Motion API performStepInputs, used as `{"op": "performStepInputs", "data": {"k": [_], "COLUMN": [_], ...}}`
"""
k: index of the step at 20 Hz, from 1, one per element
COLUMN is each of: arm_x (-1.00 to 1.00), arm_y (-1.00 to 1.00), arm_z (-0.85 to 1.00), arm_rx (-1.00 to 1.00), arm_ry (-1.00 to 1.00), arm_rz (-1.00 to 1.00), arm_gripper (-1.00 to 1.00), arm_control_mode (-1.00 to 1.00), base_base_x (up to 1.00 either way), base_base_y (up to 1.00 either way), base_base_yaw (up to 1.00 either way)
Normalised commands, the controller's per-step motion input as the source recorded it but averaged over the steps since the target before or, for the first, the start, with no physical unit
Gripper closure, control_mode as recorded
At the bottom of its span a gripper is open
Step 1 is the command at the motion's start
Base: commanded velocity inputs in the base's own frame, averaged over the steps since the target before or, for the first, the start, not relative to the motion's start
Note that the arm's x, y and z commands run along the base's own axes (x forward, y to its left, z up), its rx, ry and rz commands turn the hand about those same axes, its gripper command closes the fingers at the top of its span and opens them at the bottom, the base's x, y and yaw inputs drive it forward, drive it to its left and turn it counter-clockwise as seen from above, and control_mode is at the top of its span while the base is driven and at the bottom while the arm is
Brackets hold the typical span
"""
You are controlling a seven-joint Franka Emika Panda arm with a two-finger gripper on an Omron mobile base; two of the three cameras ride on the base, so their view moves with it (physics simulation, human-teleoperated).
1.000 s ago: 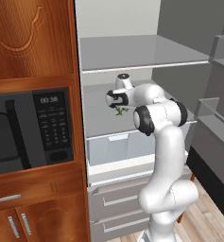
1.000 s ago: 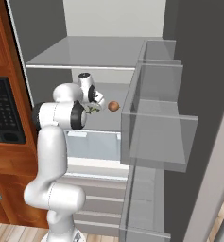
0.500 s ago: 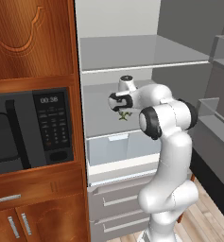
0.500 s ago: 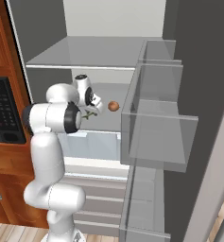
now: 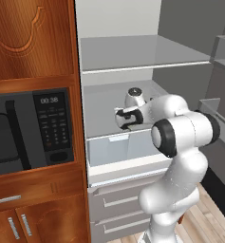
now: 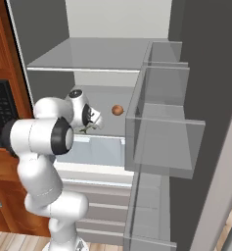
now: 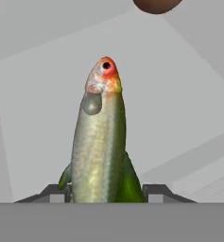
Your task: Place one onion and one fish in each tupperware on the nearby counter, to pack two identical lunches.
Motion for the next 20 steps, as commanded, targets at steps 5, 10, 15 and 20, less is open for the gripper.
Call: {"op": "performStepInputs", "data": {"k": [5, 10, 15, 20], "arm_x": [-1.00, -0.97, -0.87, -0.96], "arm_y": [-0.11, -0.13, -0.14, -0.13], "arm_z": [0.16, 0.59, 0.65, 0.79], "arm_rx": [0.00, 0.00, 0.00, 0.00], "arm_ry": [0.00, -0.10, -0.25, -0.20], "arm_rz": [0.00, 0.00, 0.00, 0.02], "arm_gripper": [1.00, 1.00, 1.00, 1.00], "arm_control_mode": [-1.00, -1.00, -1.00, -1.00], "base_base_x": [0.00, 0.00, 0.00, 0.00], "base_base_y": [0.00, 0.00, 0.00, 0.00], "base_base_yaw": [0.00, 0.00, 0.00, 0.00]}}
